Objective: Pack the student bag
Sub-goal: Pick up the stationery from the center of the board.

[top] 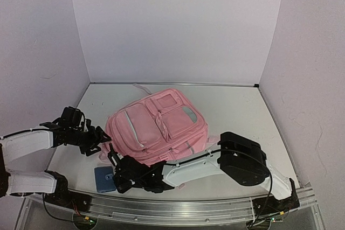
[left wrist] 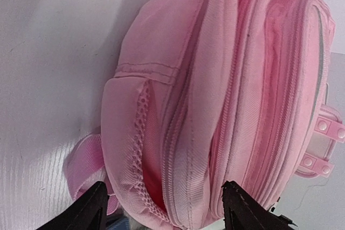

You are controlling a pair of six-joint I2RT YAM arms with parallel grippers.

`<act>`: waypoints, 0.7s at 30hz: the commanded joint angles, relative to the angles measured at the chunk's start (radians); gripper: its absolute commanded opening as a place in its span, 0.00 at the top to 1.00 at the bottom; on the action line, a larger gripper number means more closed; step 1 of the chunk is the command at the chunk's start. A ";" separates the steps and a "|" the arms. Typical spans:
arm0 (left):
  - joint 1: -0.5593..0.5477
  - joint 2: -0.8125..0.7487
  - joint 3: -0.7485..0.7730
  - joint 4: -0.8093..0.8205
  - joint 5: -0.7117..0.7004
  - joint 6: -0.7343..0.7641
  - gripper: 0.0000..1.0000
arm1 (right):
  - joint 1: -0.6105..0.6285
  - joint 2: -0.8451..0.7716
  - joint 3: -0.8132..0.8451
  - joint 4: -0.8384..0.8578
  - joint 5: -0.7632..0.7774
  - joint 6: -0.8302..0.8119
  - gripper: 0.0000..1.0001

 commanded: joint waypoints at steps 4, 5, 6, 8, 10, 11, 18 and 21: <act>-0.037 -0.061 -0.037 0.008 0.078 -0.042 0.19 | 0.000 -0.268 -0.261 0.004 0.074 0.058 1.00; -0.044 -0.067 -0.048 0.016 0.081 -0.055 0.19 | 0.000 -0.294 -0.283 0.014 0.061 0.058 1.00; -0.051 -0.073 -0.059 0.020 0.086 -0.064 0.18 | 0.001 -0.317 -0.300 0.025 0.045 0.057 1.00; -0.061 -0.091 -0.057 0.015 0.092 -0.072 0.18 | 0.001 -0.361 -0.330 0.040 0.002 0.047 1.00; -0.064 -0.119 -0.042 -0.006 0.091 -0.073 0.17 | 0.000 -0.400 -0.349 0.051 -0.049 0.029 1.00; -0.066 -0.133 -0.029 -0.018 0.088 -0.073 0.17 | 0.000 -0.417 -0.357 0.054 -0.082 0.019 1.00; -0.066 -0.219 0.056 -0.061 0.112 -0.062 0.13 | 0.000 -0.533 -0.388 0.025 -0.045 0.044 1.00; -0.067 -0.251 0.074 -0.029 0.160 -0.062 0.12 | -0.001 -0.576 -0.371 -0.029 0.063 0.059 1.00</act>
